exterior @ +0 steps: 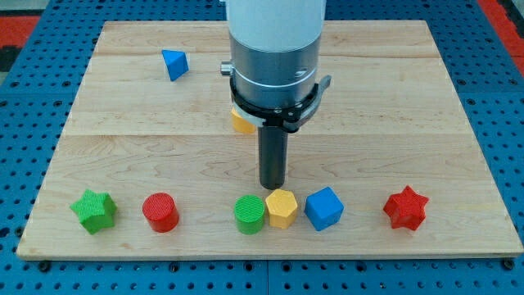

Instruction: Move the yellow heart to the right side of the red circle

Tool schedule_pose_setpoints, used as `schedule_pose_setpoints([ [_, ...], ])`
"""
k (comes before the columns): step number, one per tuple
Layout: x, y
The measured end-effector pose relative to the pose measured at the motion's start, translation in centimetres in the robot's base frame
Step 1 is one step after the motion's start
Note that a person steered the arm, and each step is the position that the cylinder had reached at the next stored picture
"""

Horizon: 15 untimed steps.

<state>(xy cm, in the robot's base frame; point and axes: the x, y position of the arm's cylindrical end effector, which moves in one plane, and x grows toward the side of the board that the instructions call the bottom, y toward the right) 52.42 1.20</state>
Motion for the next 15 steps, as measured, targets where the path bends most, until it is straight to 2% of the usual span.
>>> schedule_pose_setpoints([
  [2, 1.8, 0.1],
  [3, 1.1, -0.1],
  [5, -12.5, 1.3],
  [6, -14.6, -4.6],
  [7, -14.6, -13.3],
  [8, -12.6, -12.4],
  [9, -19.3, -9.3],
  [10, -14.0, -4.8],
  [11, -6.9, -10.3],
  [12, -4.4, -13.2],
  [13, -11.3, -10.0],
  [14, -9.7, -3.6],
  [15, -2.4, -5.0],
])
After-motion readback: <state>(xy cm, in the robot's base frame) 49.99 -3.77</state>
